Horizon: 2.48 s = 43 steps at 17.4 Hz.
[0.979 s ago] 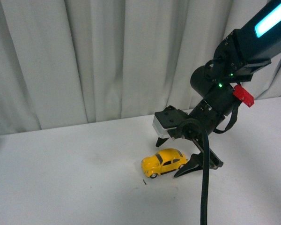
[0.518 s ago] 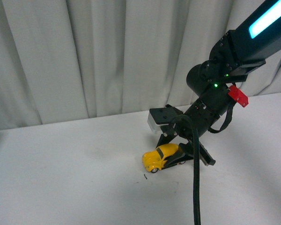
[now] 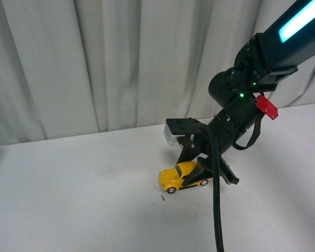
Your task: Wind up and store yellow beetle toy
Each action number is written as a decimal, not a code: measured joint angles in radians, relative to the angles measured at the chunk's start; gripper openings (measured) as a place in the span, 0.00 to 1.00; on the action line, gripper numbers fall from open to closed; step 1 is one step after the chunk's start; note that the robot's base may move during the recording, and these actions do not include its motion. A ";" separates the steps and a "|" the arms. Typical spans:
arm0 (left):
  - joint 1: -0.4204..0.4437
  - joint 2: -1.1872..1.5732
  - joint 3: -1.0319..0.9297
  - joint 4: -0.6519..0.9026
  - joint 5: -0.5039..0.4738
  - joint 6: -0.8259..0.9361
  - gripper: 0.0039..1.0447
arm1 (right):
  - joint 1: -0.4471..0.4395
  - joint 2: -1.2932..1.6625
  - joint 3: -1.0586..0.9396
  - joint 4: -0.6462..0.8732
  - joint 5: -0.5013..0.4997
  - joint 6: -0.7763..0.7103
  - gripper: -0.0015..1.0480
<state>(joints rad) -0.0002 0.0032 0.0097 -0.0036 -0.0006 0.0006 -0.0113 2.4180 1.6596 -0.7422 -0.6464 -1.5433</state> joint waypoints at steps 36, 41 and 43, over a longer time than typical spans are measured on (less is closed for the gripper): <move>0.000 0.000 0.000 0.000 0.000 0.000 0.94 | -0.479 -0.197 -0.548 0.204 -0.061 -0.205 0.40; 0.000 0.000 0.000 0.000 0.000 0.000 0.94 | -0.490 -0.184 -0.537 0.139 -0.015 -0.221 0.59; 0.000 0.000 0.000 0.000 0.000 0.000 0.94 | -0.493 -0.182 -0.545 0.122 -0.033 -0.240 0.77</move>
<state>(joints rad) -0.0002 0.0032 0.0097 -0.0032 -0.0006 0.0006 -0.5041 2.2364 1.1149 -0.6201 -0.6792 -1.7828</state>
